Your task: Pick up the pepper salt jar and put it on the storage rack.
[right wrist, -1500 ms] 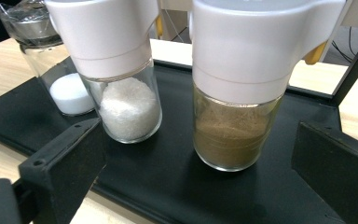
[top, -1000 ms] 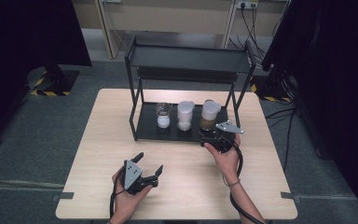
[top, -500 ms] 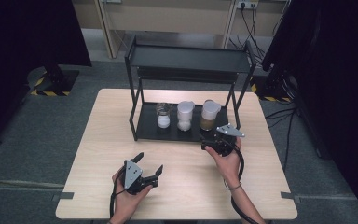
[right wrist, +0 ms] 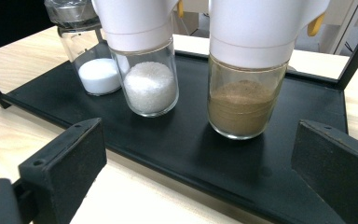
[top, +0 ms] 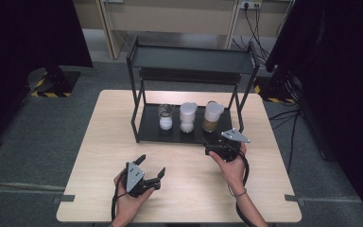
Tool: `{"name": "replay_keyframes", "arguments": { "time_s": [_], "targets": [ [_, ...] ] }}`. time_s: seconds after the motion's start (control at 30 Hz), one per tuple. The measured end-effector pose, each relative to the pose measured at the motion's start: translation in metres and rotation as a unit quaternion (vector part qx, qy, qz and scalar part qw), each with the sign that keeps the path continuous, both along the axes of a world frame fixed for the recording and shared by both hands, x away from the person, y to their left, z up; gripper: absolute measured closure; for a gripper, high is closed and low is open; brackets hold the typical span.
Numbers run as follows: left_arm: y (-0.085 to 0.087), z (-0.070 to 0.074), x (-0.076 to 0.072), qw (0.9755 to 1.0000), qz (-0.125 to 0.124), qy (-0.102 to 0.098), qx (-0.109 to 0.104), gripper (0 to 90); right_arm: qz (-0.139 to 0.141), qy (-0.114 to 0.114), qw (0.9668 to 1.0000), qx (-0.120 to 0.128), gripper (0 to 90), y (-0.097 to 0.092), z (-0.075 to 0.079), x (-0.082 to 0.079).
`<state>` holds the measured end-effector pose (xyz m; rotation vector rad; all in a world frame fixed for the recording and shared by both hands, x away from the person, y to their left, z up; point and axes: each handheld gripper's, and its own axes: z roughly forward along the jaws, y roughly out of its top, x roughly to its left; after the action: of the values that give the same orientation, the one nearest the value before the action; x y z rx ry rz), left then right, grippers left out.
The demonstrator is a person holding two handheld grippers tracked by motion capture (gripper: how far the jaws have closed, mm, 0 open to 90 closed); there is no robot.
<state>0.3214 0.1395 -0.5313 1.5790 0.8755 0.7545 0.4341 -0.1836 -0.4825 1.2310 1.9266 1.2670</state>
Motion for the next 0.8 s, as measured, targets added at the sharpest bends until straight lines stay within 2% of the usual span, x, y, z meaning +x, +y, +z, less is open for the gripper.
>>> {"name": "replay_keyframes", "arguments": {
  "time_s": [0.8],
  "targets": [
    [0.000, 0.000, 0.000, 1.0000, -0.001, 0.000, 0.002, 11.7, 0.007, -0.008, 0.9999, 0.000, 3.6, -0.010, -0.001, -0.021]
  ]
}}
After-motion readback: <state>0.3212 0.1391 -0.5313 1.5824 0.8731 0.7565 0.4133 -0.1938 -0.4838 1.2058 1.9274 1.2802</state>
